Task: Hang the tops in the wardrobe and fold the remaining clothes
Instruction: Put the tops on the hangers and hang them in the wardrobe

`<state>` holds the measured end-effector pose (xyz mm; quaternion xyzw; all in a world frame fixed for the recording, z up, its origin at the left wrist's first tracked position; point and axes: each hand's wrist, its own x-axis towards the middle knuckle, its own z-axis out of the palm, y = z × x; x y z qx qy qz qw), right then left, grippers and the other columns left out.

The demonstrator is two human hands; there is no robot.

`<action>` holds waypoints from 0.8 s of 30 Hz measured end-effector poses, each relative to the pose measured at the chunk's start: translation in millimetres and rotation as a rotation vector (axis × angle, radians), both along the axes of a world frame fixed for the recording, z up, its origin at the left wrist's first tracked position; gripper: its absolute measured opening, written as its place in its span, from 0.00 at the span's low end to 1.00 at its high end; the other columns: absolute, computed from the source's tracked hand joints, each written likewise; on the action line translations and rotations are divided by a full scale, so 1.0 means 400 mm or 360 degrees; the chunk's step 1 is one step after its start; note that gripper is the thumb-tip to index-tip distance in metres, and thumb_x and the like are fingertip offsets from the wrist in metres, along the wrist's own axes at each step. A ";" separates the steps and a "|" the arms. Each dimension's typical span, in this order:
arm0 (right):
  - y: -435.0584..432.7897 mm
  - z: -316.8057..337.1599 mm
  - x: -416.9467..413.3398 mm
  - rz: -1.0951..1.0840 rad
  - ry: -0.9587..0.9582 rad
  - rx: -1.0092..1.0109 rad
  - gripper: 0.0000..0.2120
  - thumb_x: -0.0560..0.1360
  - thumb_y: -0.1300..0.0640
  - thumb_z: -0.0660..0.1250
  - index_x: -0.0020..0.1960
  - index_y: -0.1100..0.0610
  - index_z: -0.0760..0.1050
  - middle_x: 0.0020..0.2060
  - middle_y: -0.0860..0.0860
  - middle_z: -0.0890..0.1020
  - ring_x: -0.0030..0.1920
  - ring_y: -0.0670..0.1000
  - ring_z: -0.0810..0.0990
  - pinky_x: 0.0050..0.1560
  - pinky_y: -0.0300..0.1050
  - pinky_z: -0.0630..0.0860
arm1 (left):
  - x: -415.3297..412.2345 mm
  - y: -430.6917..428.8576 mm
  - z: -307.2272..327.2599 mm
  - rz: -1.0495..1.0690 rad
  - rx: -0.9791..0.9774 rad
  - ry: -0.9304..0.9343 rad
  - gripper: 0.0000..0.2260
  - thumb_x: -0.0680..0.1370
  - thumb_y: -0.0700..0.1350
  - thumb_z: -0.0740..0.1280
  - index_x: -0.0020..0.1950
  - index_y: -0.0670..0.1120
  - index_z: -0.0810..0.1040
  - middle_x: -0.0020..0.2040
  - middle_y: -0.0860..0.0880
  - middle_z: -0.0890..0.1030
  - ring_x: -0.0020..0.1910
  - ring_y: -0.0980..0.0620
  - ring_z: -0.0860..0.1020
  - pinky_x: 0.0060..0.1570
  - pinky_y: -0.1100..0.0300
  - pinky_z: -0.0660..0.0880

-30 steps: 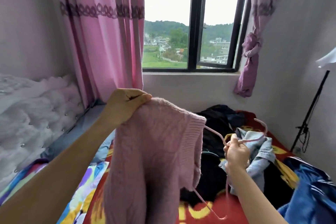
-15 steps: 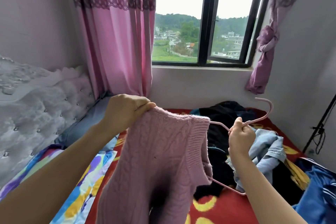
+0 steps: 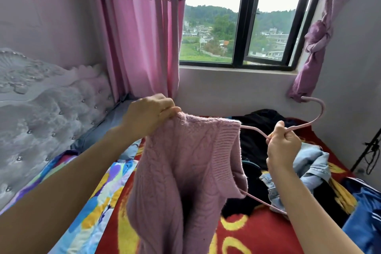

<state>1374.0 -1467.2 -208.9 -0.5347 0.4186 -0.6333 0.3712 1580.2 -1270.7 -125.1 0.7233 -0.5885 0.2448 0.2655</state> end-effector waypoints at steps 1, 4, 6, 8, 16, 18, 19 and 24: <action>-0.006 -0.002 0.001 0.0020 0.0020 0.0024 0.26 0.80 0.51 0.58 0.25 0.58 0.68 0.16 0.47 0.72 0.21 0.43 0.71 0.40 0.49 0.71 | -0.007 -0.002 -0.014 0.0047 0.0217 -0.0018 0.26 0.75 0.67 0.54 0.47 0.45 0.76 0.45 0.46 0.81 0.46 0.44 0.79 0.43 0.55 0.71; -0.004 0.009 0.007 0.0082 0.0159 -0.0057 0.26 0.79 0.51 0.58 0.25 0.59 0.67 0.16 0.47 0.72 0.21 0.45 0.71 0.38 0.50 0.71 | -0.038 -0.016 -0.061 0.0036 0.0497 -0.0364 0.19 0.78 0.60 0.56 0.50 0.45 0.72 0.47 0.44 0.82 0.51 0.42 0.78 0.42 0.56 0.65; 0.005 0.028 0.008 0.0109 0.0259 -0.0111 0.26 0.78 0.46 0.57 0.26 0.61 0.68 0.18 0.49 0.71 0.24 0.49 0.71 0.38 0.49 0.70 | -0.033 -0.017 -0.082 -0.0027 0.0400 -0.0317 0.23 0.77 0.63 0.52 0.48 0.43 0.73 0.44 0.43 0.82 0.46 0.40 0.78 0.38 0.56 0.64; 0.020 0.059 0.020 0.0078 0.0338 -0.0102 0.29 0.74 0.39 0.52 0.29 0.63 0.70 0.24 0.54 0.74 0.30 0.58 0.74 0.40 0.49 0.71 | -0.016 -0.014 -0.085 -0.0149 0.0266 -0.0289 0.25 0.74 0.63 0.50 0.41 0.43 0.73 0.34 0.44 0.81 0.35 0.40 0.78 0.33 0.60 0.62; 0.178 0.131 0.146 0.0498 0.0677 -0.0287 0.23 0.80 0.45 0.52 0.30 0.54 0.68 0.35 0.56 0.80 0.44 0.60 0.78 0.47 0.50 0.69 | -0.115 -0.065 -0.090 -0.0020 -0.0023 -0.0080 0.19 0.74 0.56 0.52 0.42 0.44 0.75 0.34 0.44 0.81 0.34 0.41 0.80 0.30 0.57 0.70; 0.155 0.146 0.144 0.0746 0.0593 -0.0376 0.22 0.80 0.45 0.54 0.30 0.52 0.68 0.30 0.49 0.76 0.39 0.55 0.76 0.46 0.50 0.70 | -0.079 -0.061 -0.088 0.0118 0.0009 0.0085 0.24 0.72 0.59 0.49 0.51 0.45 0.77 0.46 0.44 0.83 0.48 0.40 0.79 0.42 0.53 0.71; 0.136 0.144 0.127 0.0782 0.0541 -0.0482 0.20 0.80 0.46 0.56 0.32 0.52 0.69 0.32 0.47 0.75 0.40 0.52 0.75 0.46 0.48 0.70 | -0.056 -0.046 -0.085 0.0170 0.0019 0.0159 0.27 0.71 0.62 0.48 0.54 0.47 0.77 0.48 0.44 0.82 0.51 0.41 0.79 0.45 0.53 0.70; 0.007 0.078 0.013 0.0245 0.0260 -0.0558 0.07 0.72 0.52 0.57 0.41 0.50 0.73 0.41 0.44 0.74 0.45 0.41 0.71 0.47 0.33 0.67 | 0.052 0.041 -0.050 0.0144 -0.0214 0.0547 0.30 0.64 0.67 0.50 0.46 0.48 0.79 0.40 0.47 0.82 0.45 0.43 0.80 0.45 0.51 0.72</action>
